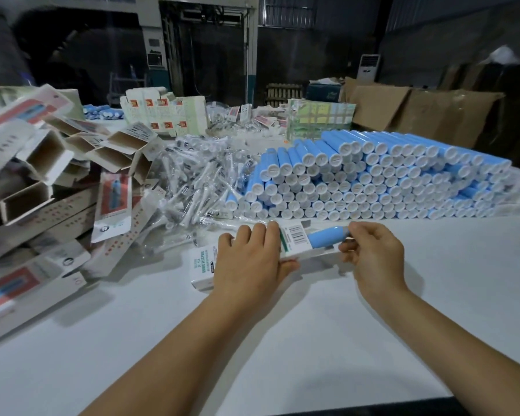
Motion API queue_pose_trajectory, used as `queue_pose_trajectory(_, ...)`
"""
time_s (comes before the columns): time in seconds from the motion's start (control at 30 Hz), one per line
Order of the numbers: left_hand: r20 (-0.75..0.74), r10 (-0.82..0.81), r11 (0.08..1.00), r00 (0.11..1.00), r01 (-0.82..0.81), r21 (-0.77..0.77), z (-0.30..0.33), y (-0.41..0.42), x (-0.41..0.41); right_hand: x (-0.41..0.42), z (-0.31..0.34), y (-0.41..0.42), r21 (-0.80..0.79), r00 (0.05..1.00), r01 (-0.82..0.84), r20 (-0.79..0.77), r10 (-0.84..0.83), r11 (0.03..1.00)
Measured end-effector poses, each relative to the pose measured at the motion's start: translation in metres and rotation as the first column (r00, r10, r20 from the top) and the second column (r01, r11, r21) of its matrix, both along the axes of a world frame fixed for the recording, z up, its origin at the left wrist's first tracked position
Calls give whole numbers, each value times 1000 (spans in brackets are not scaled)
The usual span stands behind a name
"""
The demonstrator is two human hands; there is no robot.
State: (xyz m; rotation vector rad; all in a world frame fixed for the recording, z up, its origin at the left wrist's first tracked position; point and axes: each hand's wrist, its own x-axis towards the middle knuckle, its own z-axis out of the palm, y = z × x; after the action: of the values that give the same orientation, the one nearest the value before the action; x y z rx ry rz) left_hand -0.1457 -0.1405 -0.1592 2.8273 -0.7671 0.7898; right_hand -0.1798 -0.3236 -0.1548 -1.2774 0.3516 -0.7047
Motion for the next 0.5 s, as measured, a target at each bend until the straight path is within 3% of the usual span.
queue_pose_trajectory(0.07,13,-20,999,1000,20,-35,0,-2,-3,0,-6,6,-122,998,-50,-48,44,991)
queue_pose_trajectory(0.13,38,-33,996,999,36,-84,2,-4,-7,2,-9,10,-147,996,-62,-70,52,987)
queue_pose_trajectory(0.37,83,-36,998,996,39,-42,6,-6,-23,10,-11,-9,123,990,43,-141,-26,992)
queue_pose_trajectory(0.5,20,-71,997,997,71,18,5,-11,-33,14,-7,-9,91,987,42,-156,-27,995)
